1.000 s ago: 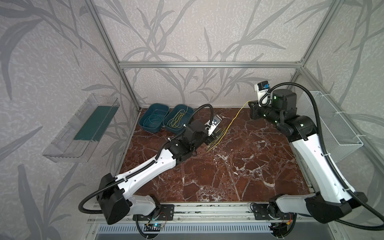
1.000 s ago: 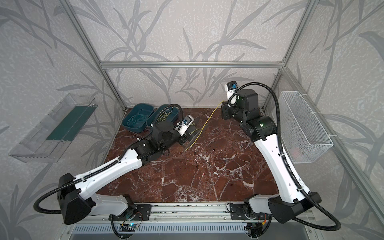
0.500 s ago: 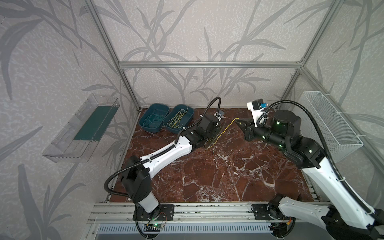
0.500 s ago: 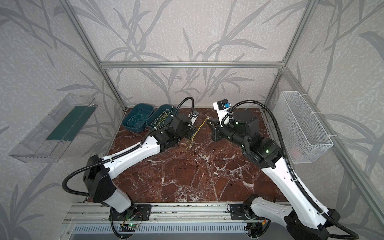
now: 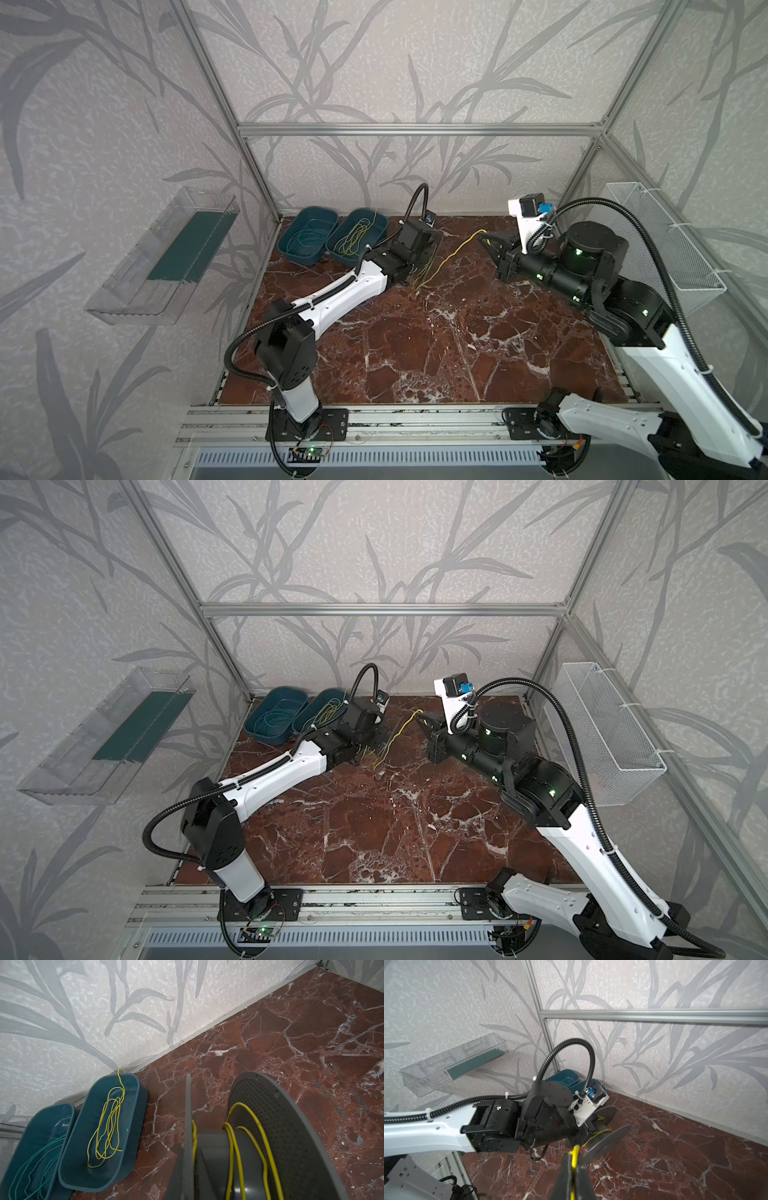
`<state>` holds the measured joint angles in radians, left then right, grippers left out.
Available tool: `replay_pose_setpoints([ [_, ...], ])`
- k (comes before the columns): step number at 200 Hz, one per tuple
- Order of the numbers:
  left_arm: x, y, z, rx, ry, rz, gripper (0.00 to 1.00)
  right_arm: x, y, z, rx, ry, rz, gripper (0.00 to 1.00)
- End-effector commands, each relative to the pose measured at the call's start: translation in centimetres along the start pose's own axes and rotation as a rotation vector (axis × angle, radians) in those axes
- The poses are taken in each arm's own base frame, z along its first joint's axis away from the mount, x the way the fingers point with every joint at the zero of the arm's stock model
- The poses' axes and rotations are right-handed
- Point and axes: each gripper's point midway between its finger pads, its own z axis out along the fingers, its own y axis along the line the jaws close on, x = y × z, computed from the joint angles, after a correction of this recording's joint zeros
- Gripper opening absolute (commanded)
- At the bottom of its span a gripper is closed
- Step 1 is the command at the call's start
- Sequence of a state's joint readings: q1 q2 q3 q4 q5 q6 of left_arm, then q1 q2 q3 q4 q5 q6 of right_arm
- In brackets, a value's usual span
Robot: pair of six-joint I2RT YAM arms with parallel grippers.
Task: Wrap the cables
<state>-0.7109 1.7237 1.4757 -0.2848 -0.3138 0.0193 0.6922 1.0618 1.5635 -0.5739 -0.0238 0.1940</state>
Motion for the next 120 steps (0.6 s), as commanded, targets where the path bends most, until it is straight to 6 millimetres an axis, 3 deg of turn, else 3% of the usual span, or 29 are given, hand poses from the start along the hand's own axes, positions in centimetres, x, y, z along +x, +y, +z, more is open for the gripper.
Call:
replay_pose_setpoints([
  [1,-1.1,0.5,-1.1,0.001,-0.032,-0.066,0.00,-4.3,0.7,-1.4,-0.031,-0.126,0.001,0.00],
  [27,-1.5,0.9,-0.6,-0.015,-0.014,-0.147,0.00,-4.0,2.8,0.0,-0.158,-0.118,0.078,0.00],
  [61,-1.4,0.3,-0.5,0.010,-0.024,-0.127,0.00,-6.1,1.1,-0.4,-0.064,-0.177,0.037,0.00],
  [85,-0.6,-0.3,-1.9,0.051,-0.045,-0.070,0.00,-8.5,-1.8,-0.4,0.008,-0.204,0.039,0.00],
  [120,1.5,-1.7,-5.9,0.133,-0.062,0.062,0.00,-10.1,-9.4,2.0,0.139,-0.197,0.109,0.00],
])
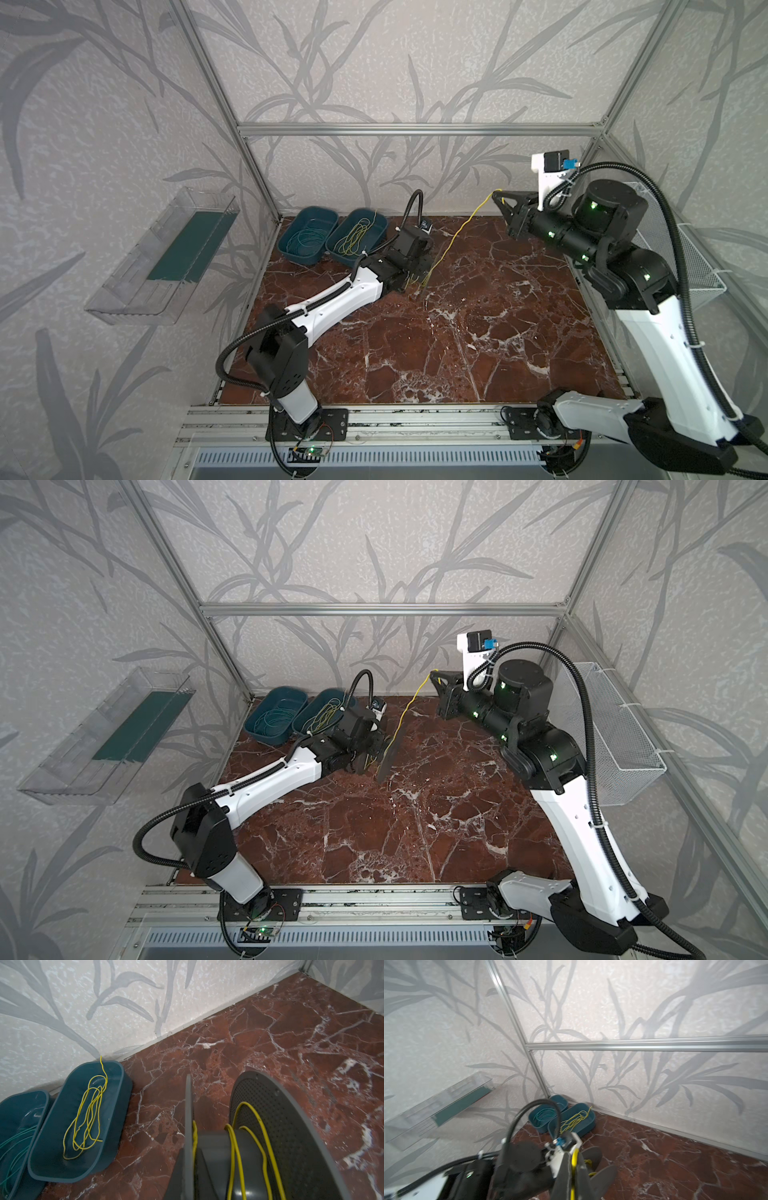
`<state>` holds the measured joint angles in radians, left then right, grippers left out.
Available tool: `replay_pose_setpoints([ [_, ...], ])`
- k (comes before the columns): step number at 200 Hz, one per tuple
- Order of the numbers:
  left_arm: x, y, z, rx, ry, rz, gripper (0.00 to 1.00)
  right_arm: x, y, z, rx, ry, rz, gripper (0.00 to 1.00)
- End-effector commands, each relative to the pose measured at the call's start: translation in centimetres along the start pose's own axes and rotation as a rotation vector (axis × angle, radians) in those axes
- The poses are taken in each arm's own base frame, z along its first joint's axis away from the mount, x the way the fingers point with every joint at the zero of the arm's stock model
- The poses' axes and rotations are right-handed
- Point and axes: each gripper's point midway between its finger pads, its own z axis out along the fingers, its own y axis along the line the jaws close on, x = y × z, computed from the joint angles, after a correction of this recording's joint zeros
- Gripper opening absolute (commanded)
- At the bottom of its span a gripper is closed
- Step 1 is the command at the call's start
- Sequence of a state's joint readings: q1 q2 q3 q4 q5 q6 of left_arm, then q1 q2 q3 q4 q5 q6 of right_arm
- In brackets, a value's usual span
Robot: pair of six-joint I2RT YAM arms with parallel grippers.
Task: Wrap the cables
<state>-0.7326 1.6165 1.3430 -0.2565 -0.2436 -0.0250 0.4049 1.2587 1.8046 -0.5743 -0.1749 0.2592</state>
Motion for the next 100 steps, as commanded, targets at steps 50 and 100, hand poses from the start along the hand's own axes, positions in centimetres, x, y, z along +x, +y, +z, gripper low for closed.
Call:
replay_pose_setpoints([
  [50,3.6,-4.0,-10.8,0.234,-0.044,0.315,0.00,-1.3,-11.1,7.0,0.150,-0.024,0.089,0.00],
  [100,3.9,-3.4,-18.4,0.335,-0.124,0.356,0.00,5.1,-17.9,12.7,0.212,0.103,0.160,0.00],
])
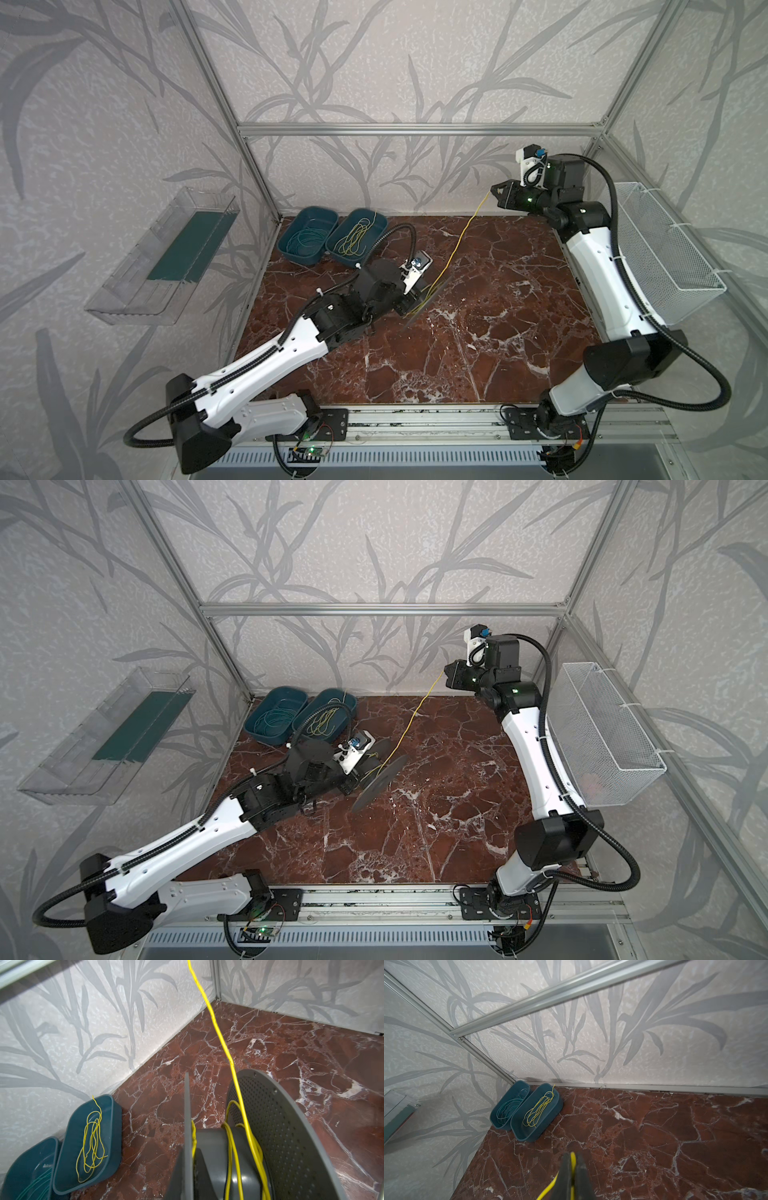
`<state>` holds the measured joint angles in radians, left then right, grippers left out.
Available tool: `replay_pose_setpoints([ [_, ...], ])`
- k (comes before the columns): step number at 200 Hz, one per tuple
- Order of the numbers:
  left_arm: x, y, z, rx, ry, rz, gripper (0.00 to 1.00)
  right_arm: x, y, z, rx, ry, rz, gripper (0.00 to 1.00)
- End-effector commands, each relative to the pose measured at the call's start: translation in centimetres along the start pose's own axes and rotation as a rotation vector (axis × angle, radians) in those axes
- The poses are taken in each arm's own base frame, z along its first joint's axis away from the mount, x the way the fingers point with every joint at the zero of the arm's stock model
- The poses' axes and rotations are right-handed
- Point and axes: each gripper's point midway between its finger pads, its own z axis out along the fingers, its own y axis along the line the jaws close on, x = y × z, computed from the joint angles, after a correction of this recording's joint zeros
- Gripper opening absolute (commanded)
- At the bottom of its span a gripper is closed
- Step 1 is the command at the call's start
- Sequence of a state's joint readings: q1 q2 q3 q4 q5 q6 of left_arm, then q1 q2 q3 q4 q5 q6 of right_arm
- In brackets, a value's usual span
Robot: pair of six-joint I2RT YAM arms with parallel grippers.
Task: Wrap the cables
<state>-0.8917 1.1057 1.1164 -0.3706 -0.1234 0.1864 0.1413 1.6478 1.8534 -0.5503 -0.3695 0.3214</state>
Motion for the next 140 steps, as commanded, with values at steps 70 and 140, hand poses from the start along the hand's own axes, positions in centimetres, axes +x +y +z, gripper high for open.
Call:
replay_pose_setpoints([
  [70,-6.7,0.4,-10.2,0.143,-0.206,-0.006,0.00,8.1,-9.5,7.8,0.160,0.071,0.046,0.00],
  [140,-17.0,9.5,-8.8,0.019,-0.484,-0.321,0.00,17.9,-6.4,8.9,0.162,0.180,0.021,0.00],
])
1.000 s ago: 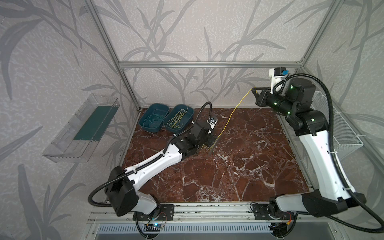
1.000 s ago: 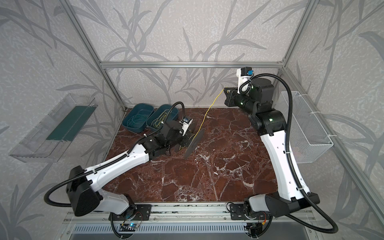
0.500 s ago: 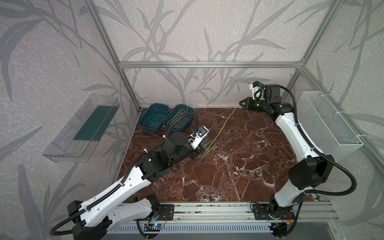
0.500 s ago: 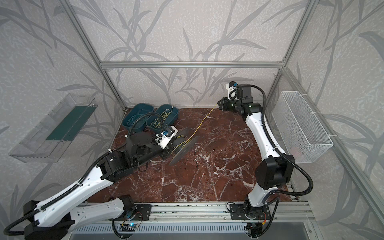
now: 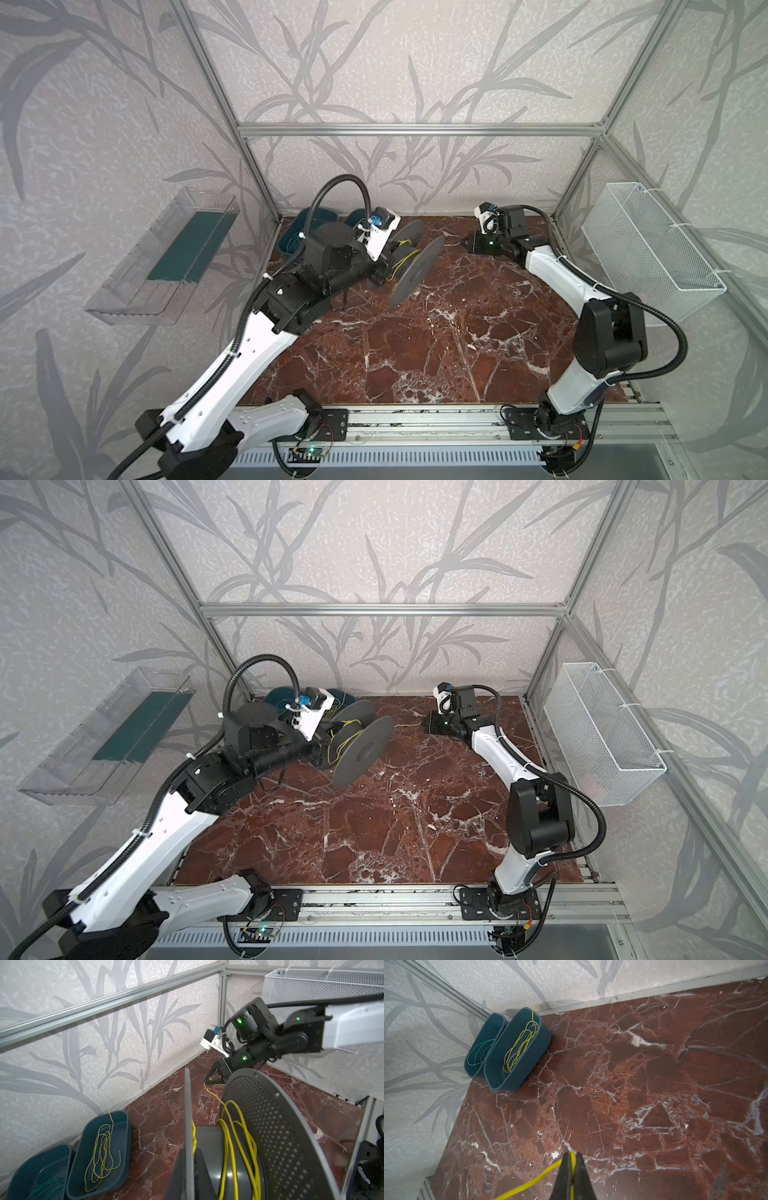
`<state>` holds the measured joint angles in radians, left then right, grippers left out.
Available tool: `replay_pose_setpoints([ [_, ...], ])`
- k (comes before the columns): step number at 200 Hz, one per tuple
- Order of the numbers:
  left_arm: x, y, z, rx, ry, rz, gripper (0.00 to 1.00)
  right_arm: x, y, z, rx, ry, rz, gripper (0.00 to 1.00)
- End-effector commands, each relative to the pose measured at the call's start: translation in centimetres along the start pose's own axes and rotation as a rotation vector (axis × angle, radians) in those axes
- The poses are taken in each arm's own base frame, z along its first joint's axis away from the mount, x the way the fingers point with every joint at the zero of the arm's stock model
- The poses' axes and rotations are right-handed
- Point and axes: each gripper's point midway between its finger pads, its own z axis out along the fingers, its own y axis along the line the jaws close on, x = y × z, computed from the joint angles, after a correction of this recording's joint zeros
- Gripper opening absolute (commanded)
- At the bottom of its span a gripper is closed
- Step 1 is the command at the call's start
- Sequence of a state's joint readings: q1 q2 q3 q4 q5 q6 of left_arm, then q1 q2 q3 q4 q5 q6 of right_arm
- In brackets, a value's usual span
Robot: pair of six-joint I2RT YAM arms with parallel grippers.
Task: Wrap the cables
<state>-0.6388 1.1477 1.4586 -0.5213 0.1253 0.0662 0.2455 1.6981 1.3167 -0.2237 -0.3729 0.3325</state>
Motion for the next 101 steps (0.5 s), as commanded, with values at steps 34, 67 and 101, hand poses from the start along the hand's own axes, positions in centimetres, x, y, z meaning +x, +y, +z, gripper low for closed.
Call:
replay_pose_setpoints([
  [34,-12.2,5.4,-0.3,-0.130,-0.464,-0.309,0.00,3.5,-0.3,0.5,0.153,-0.120,-0.012,0.00],
  [67,-12.1,10.9,1.4,-0.338,-0.558,-0.471,0.00,6.5,3.4,-0.2,0.120,-0.149,-0.041,0.00],
  [101,-11.1,13.8,3.1,-0.461,-0.648,-0.562,0.00,8.7,7.3,-1.3,0.079,-0.196,-0.058,0.00],
])
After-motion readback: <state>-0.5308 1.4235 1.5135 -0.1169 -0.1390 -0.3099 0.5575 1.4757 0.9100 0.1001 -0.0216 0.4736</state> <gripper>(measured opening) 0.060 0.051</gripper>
